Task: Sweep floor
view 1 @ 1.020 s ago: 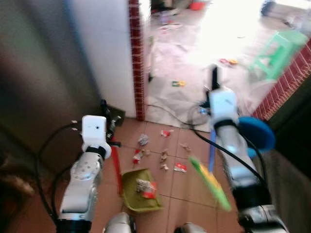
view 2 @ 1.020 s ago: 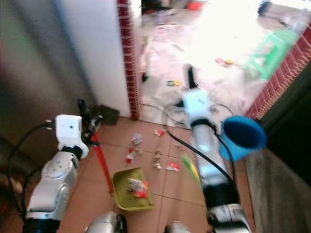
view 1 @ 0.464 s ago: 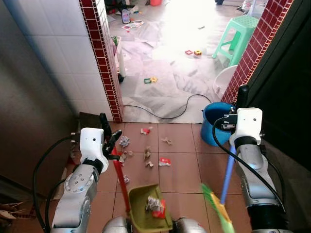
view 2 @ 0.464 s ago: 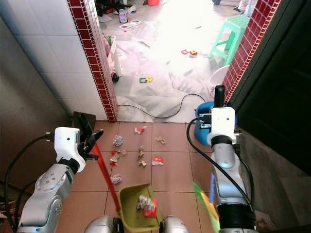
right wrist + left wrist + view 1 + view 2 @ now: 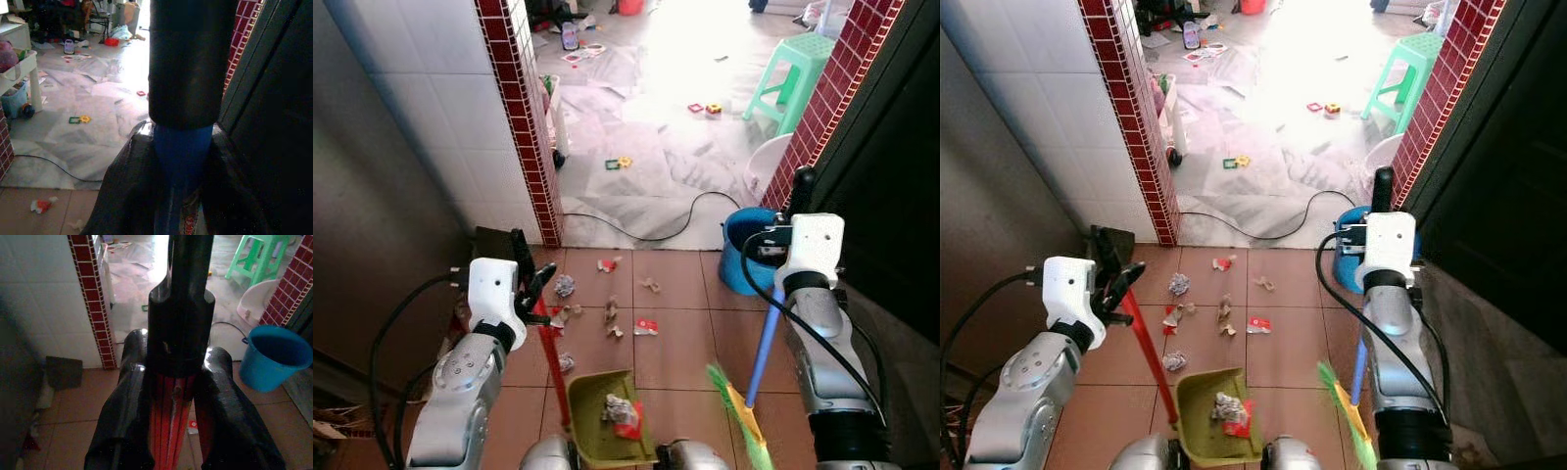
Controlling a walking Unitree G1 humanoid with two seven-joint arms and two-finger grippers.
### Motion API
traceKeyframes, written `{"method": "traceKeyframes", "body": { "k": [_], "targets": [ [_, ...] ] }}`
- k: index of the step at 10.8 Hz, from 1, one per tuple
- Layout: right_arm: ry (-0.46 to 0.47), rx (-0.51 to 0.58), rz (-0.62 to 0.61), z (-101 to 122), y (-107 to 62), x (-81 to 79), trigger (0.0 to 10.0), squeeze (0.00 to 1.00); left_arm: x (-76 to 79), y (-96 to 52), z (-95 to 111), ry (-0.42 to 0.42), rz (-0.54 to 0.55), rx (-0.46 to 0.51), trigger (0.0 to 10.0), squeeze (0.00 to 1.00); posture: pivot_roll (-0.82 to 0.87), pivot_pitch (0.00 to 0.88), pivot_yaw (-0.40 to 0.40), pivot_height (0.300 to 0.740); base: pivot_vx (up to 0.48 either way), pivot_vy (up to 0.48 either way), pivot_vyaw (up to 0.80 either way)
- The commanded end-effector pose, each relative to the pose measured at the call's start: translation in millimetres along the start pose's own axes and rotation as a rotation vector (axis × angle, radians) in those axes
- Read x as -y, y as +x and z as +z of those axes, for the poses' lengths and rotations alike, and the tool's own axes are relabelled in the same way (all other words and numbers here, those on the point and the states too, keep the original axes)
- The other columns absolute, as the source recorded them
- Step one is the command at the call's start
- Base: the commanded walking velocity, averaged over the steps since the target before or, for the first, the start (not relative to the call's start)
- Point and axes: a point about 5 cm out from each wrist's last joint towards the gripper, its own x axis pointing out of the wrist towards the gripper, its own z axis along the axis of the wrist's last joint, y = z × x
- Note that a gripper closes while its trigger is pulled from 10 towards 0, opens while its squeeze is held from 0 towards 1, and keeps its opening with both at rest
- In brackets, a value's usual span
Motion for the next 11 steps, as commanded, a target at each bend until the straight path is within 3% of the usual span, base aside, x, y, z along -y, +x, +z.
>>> {"method": "traceKeyframes", "body": {
  "k": [1, 3, 7, 9, 11],
  "targets": [
    [0.008, 0.032, -0.016, 9, 0.1, 2.4, 10.0, 0.00, 0.4, 2.1, 13, -0.002, -0.011, 0.053, 10.0, 0.00, -0.05, 0.061, 0.041, 0.740, 0.000, 0.000, -0.80],
    [0.009, 0.038, -0.007, 12, 1.6, -0.4, 10.0, 0.00, 3.3, 5.2, 20, -0.029, -0.040, 0.079, 10.0, 0.00, -0.05, 0.069, 0.036, 0.740, 0.000, 0.000, -0.61],
    [0.005, 0.044, -0.004, 15, 3.7, -1.5, 10.0, 0.00, 11.2, 8.4, 26, -0.056, -0.075, 0.102, 10.0, 0.00, -0.05, 0.076, 0.040, 0.740, 0.000, 0.000, 0.00],
    [0.001, 0.043, -0.011, 15, 5.3, -0.3, 10.0, 0.00, 14.4, 12.1, 31, -0.078, -0.099, 0.119, 10.0, 0.00, -0.06, 0.076, 0.045, 0.740, 0.000, 0.000, -0.80],
    [0.099, 0.077, 0.007, 26, 10.9, -4.2, 10.0, 0.00, 14.9, 15.2, 27, -0.067, -0.097, 0.102, 10.0, 0.00, -0.06, 0.078, 0.048, 0.740, 0.000, 0.000, -0.30]
  ]
}}
